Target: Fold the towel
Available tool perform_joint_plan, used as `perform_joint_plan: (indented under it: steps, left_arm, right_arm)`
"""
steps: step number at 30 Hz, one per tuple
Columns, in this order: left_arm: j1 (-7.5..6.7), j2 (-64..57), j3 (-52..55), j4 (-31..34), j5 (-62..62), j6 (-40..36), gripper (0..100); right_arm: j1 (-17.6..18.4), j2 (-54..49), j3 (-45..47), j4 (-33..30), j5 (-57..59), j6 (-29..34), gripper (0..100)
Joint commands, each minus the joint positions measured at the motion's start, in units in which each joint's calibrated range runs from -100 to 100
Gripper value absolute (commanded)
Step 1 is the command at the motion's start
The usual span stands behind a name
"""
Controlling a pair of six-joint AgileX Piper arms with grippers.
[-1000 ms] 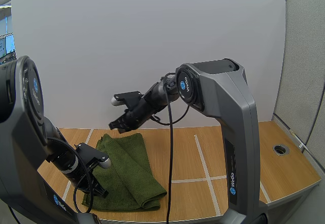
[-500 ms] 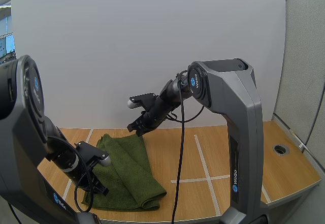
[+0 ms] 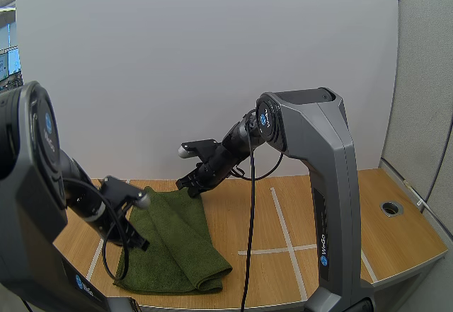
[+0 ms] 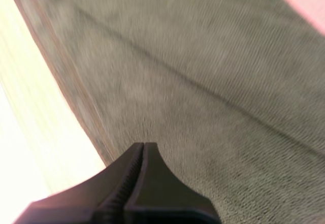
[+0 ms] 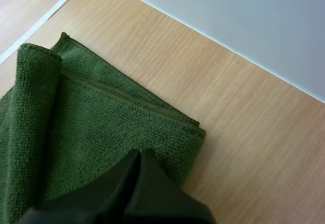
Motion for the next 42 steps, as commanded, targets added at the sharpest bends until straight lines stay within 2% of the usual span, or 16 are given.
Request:
perform_joint_plan:
  steps: [1, 6, 10, 11, 14, 16, 17, 19, 21, 22, 26, 32, 38, 42]
  left_arm:
    - [-2.79, -2.6, -2.9, -2.1, 5.9, 0.6, 0]
    - [-9.51, -2.7, -2.9, 0.4, 5.7, -1.7, 0]
    - [-13.91, -2.7, -2.9, 1.3, 6.9, -3.9, 0]
    - [-15.26, -2.7, -2.9, 1.3, 8.4, -3.9, 4]
    - [-18.10, -2.7, -2.9, 1.4, 9.2, -4.8, 15]
    - [-20.41, -2.7, -3.3, 2.6, 9.2, -6.6, 34]
    - [-21.33, -2.7, -3.6, 3.5, 9.2, -7.3, 47]
    - [-22.67, -2.7, -4.1, 4.1, 9.4, -8.3, 69]
    - [-23.88, -2.7, -4.5, 4.4, 10.8, -8.4, 87]
    - [-24.61, -2.7, -4.7, 4.4, 11.9, -8.4, 92]
    - [-27.81, -2.7, -4.8, 4.7, 14.2, -8.4, 93]
    - [-31.81, -2.7, -4.8, 5.6, 14.8, -8.4, 93]
    - [-35.42, -2.5, -4.8, 8.0, 12.1, -9.0, 93]
    - [-36.98, 0.2, -4.8, 10.7, 7.2, -10.2, 93]
  right_arm:
    - [0.0, 0.8, -0.2, 0.9, -0.4, -0.9, 0]
    - [0.0, 1.3, -0.2, 1.1, 0.1, -0.9, 0]
    - [0.0, 1.4, -0.2, 1.0, 0.3, -0.9, 0]
    - [0.0, 1.4, -0.2, 1.0, 0.3, -0.9, 0]
    - [0.0, 1.4, -0.2, 0.9, 0.3, -0.9, 0]
    - [0.0, 1.4, -0.2, 0.9, 0.3, -0.9, 0]
    - [0.0, 1.4, -0.2, 0.9, 0.3, -0.9, 0]
    - [0.0, 1.4, -0.2, 1.0, 0.3, -0.9, 0]
    - [0.0, 1.4, -0.2, 1.0, 0.3, -0.9, 0]
    - [0.0, 1.4, -0.2, 1.0, 0.3, -0.9, 0]
    - [0.0, 1.4, -0.2, 1.3, 0.3, -0.9, 0]
    - [0.0, 1.4, -0.2, 1.4, -0.3, -0.9, 0]
    - [0.0, 1.4, -0.2, 1.4, -1.3, -0.9, 0]
    - [0.0, 1.4, -0.2, 1.4, -1.5, -0.9, 0]
